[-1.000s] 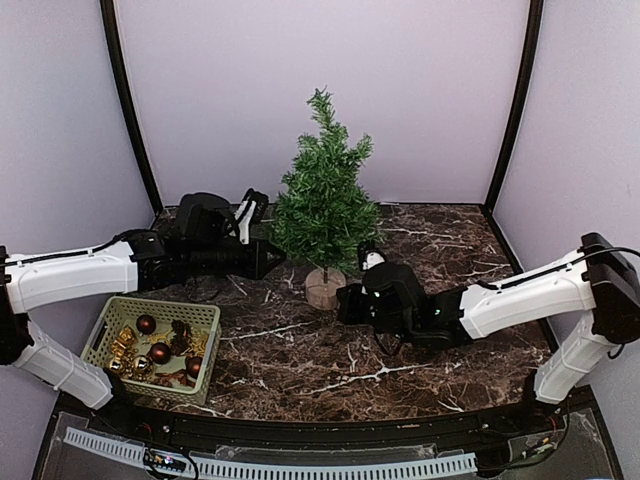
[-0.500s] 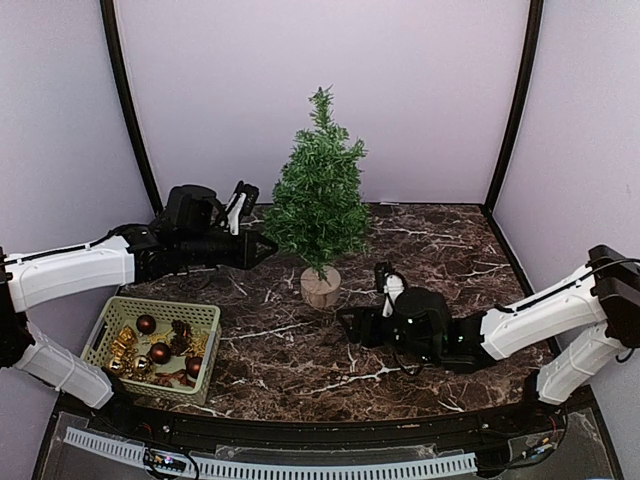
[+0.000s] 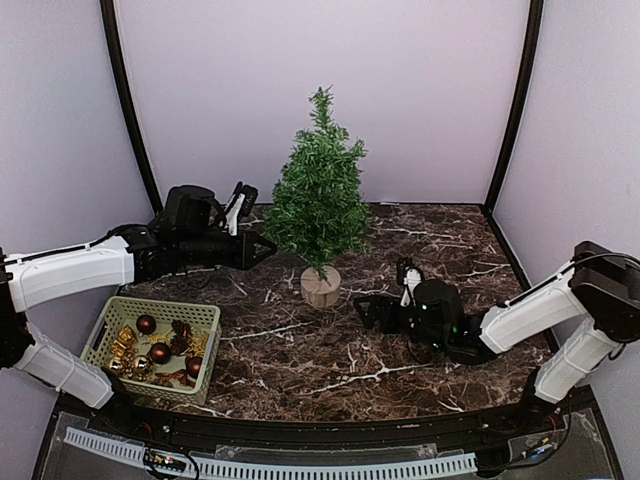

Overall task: Decorate the small christmas tree
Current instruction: Adjust the side of the string light at the center of the board.

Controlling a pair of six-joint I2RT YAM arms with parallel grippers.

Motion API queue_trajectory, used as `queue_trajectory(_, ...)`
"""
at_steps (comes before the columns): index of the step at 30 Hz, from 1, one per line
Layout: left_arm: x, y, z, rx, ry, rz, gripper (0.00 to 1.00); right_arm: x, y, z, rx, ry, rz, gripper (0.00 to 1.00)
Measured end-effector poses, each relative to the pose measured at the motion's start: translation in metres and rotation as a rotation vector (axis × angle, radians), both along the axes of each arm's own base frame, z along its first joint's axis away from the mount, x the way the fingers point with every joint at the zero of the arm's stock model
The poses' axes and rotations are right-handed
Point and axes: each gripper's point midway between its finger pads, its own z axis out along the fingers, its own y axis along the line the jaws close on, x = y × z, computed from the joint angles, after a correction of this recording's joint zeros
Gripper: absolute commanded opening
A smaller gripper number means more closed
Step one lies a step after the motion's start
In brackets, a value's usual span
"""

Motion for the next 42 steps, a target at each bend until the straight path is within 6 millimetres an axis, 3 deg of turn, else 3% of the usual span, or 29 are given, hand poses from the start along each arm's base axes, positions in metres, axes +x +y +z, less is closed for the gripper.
queue_trajectory(10, -0.001, -0.001, 0.0, -0.004, 0.003, -0.007, 0.0, 0.032, 0.009, -0.035, -0.055, 0.028, 0.088, 0.88)
queue_trajectory(18, 0.0, 0.0, 0.0, -0.006, 0.005, -0.008, 0.0, 0.058, 0.046, -0.037, -0.048, 0.027, 0.189, 0.72)
queue_trajectory(21, 0.0, 0.0, 0.0, -0.006, 0.006, -0.008, 0.0, 0.062, 0.056, -0.037, -0.04, 0.03, 0.216, 0.59)
queue_trajectory(26, 0.001, 0.001, 0.0, -0.006, 0.006, -0.005, 0.0, 0.064, 0.056, -0.047, -0.039, 0.057, 0.234, 0.05)
queue_trajectory(27, 0.001, 0.002, 0.0, -0.006, 0.006, -0.004, 0.0, 0.065, 0.056, -0.048, -0.038, 0.064, 0.235, 0.0)
queue_trajectory(29, 0.002, 0.003, 0.0, -0.006, 0.005, 0.0, 0.0, 0.067, 0.052, -0.049, -0.028, 0.073, 0.225, 0.0)
queue_trajectory(31, 0.003, 0.004, 0.0, -0.005, 0.005, 0.004, 0.0, 0.065, 0.045, -0.047, -0.02, 0.073, 0.21, 0.0)
queue_trajectory(35, 0.007, 0.008, 0.0, -0.004, 0.004, 0.016, 0.0, 0.048, 0.012, -0.039, -0.047, 0.095, 0.139, 0.0)
queue_trajectory(37, 0.008, 0.01, 0.0, -0.002, 0.001, 0.02, 0.0, 0.043, -0.011, -0.02, -0.06, 0.089, 0.067, 0.0)
queue_trajectory(42, 0.012, 0.014, 0.0, 0.001, -0.004, 0.025, 0.0, 0.038, -0.073, 0.05, -0.069, 0.028, -0.171, 0.0)
